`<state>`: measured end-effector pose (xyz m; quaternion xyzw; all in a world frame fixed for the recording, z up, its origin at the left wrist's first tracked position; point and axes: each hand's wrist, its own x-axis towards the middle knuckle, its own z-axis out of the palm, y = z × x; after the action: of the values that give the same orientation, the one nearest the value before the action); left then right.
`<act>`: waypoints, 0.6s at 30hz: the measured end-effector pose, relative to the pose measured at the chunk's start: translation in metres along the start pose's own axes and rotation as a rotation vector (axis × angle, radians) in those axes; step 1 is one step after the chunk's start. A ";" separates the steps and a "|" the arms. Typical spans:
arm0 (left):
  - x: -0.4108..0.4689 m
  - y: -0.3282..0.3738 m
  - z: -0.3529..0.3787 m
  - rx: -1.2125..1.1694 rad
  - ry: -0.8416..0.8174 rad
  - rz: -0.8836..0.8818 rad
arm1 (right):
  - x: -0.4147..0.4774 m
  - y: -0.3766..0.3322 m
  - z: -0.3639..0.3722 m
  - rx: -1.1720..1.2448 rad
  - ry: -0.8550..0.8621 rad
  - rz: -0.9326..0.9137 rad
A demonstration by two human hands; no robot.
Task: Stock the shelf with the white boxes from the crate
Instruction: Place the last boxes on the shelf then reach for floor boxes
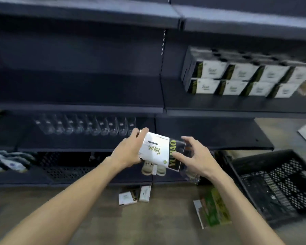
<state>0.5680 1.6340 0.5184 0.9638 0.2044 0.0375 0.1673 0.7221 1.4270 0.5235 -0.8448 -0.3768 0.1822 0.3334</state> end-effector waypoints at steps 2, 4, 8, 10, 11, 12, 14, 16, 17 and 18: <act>0.010 0.026 -0.030 0.113 0.040 0.086 | 0.003 -0.019 -0.032 -0.134 -0.014 -0.040; 0.019 0.055 -0.051 0.205 0.065 0.169 | 0.006 -0.034 -0.058 -0.278 -0.054 -0.106; 0.037 0.110 -0.074 0.365 0.122 0.270 | 0.013 -0.050 -0.101 -0.333 -0.116 -0.108; 0.045 0.130 -0.081 0.426 0.158 0.297 | 0.016 -0.050 -0.122 -0.324 -0.117 -0.112; 0.049 0.139 -0.083 0.451 0.165 0.311 | 0.018 -0.048 -0.132 -0.318 -0.121 -0.118; 0.052 0.145 -0.084 0.467 0.169 0.327 | 0.019 -0.046 -0.140 -0.310 -0.127 -0.123; 0.059 0.160 -0.085 0.499 0.186 0.352 | 0.019 -0.039 -0.157 -0.275 -0.125 -0.125; 0.065 0.172 -0.083 0.497 0.219 0.354 | 0.018 -0.030 -0.171 -0.238 -0.104 -0.118; 0.068 0.177 -0.081 0.462 0.241 0.341 | 0.018 -0.025 -0.177 -0.230 -0.089 -0.114; 0.072 0.180 -0.078 0.402 0.258 0.316 | 0.018 -0.020 -0.183 -0.228 -0.066 -0.112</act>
<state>0.6912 1.5322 0.6528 0.9848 0.0746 0.1442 -0.0623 0.8257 1.3727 0.6670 -0.8485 -0.4524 0.1470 0.2320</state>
